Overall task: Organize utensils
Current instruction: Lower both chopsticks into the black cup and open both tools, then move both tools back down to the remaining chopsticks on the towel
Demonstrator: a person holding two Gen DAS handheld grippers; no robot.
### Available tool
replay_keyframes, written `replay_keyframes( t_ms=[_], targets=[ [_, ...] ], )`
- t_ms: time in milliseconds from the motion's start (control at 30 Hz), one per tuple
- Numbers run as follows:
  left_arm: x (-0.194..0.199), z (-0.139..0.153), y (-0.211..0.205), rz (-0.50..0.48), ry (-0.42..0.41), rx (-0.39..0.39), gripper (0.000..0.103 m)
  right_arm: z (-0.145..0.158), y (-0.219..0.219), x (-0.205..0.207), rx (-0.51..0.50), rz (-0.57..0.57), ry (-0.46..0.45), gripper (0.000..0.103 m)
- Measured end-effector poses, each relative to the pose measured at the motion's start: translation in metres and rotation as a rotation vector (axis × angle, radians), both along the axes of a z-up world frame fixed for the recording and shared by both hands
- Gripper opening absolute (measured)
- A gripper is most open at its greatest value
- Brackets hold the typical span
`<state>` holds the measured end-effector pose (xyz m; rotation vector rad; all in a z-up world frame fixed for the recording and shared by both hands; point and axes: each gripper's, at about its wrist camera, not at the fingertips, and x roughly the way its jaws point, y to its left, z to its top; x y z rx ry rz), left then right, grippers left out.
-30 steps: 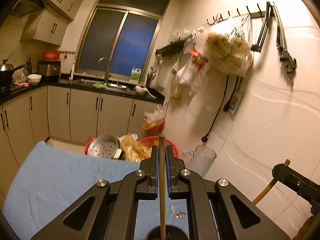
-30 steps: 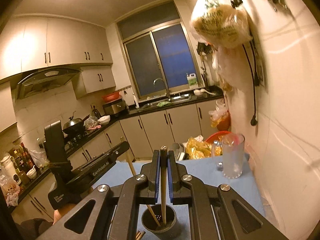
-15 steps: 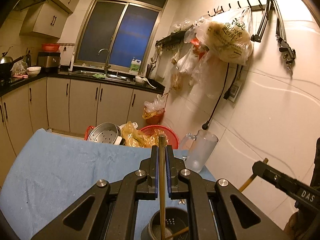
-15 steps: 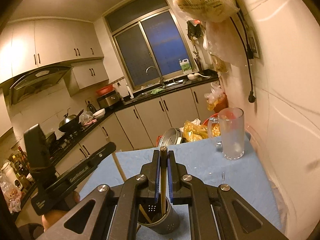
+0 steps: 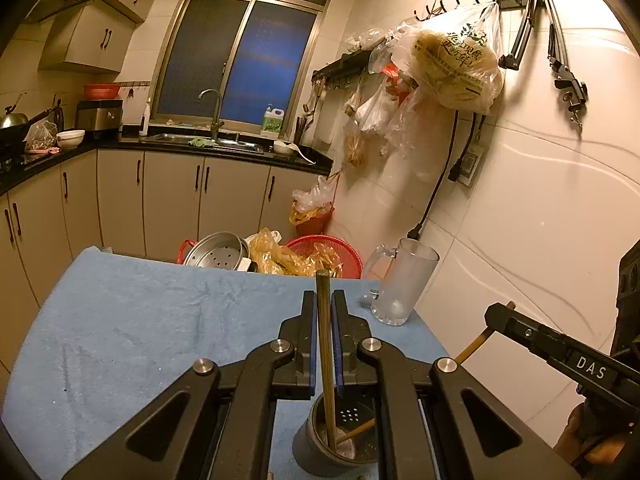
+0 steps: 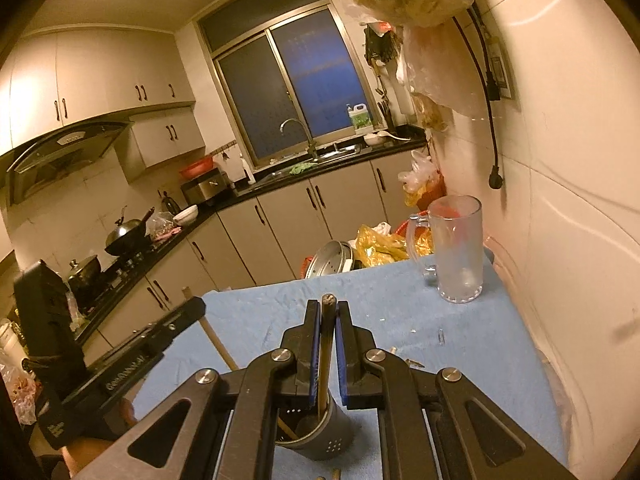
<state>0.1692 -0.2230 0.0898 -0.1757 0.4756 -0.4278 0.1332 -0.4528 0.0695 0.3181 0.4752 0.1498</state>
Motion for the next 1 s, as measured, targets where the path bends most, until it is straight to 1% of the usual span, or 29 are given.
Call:
replay_keyframes(
  t_ms=[133,200,233,267,300,333,367,400,500,567,600,700,767,867,933,1000],
  targets=[
    [-0.003,0.000,0.001,0.002,0.008,-0.002,0.007,0.003,0.002,-0.006,-0.016,-0.006,-0.013,0.011],
    [-0.005,0.000,0.001,0.004,0.014,-0.001,0.008,0.006,0.003,-0.009,-0.020,-0.013,-0.019,0.014],
    [-0.007,-0.001,0.002,0.003,0.015,0.000,0.011,0.008,0.003,-0.012,-0.021,-0.016,-0.022,0.018],
    [-0.009,0.000,0.002,0.003,0.018,0.001,0.018,0.010,0.003,-0.013,-0.024,-0.019,-0.023,0.023],
    [-0.011,0.000,0.002,0.003,0.018,-0.001,0.024,0.012,0.003,-0.016,-0.028,-0.023,-0.025,0.025],
    [-0.014,0.000,0.003,0.003,0.017,-0.003,0.039,0.013,0.003,-0.019,-0.032,-0.025,-0.028,0.028],
    [-0.017,0.001,0.005,0.007,0.011,-0.008,0.048,0.015,0.004,-0.022,-0.035,-0.026,-0.029,0.031],
    [-0.021,0.003,0.007,0.020,0.001,-0.010,0.050,0.015,0.004,-0.025,-0.037,-0.029,-0.029,0.033],
    [-0.030,0.006,0.010,0.023,-0.004,-0.001,0.050,0.016,0.005,-0.034,-0.035,-0.029,-0.027,0.039],
    [-0.038,0.009,0.014,0.027,-0.012,0.017,0.051,0.014,0.005,-0.041,-0.033,-0.031,-0.020,0.046],
    [-0.044,0.010,0.016,0.028,-0.019,0.026,0.051,0.013,0.006,-0.045,-0.029,-0.028,-0.019,0.047],
    [-0.058,0.011,0.022,0.037,-0.035,0.050,0.058,0.008,0.007,-0.058,-0.023,-0.021,-0.012,0.048],
    [-0.068,0.010,0.026,0.038,-0.037,0.074,0.068,0.004,0.008,-0.067,-0.017,-0.010,-0.001,0.049],
    [-0.082,0.006,0.035,0.025,-0.025,0.122,0.079,-0.004,0.010,-0.080,-0.020,-0.004,0.020,0.049],
    [-0.093,-0.001,0.044,0.018,-0.004,0.163,0.084,-0.011,0.012,-0.090,-0.024,0.005,0.041,0.050],
    [-0.100,-0.010,0.052,0.027,0.028,0.199,0.084,-0.020,0.013,-0.099,-0.038,0.014,0.060,0.051]
  ],
)
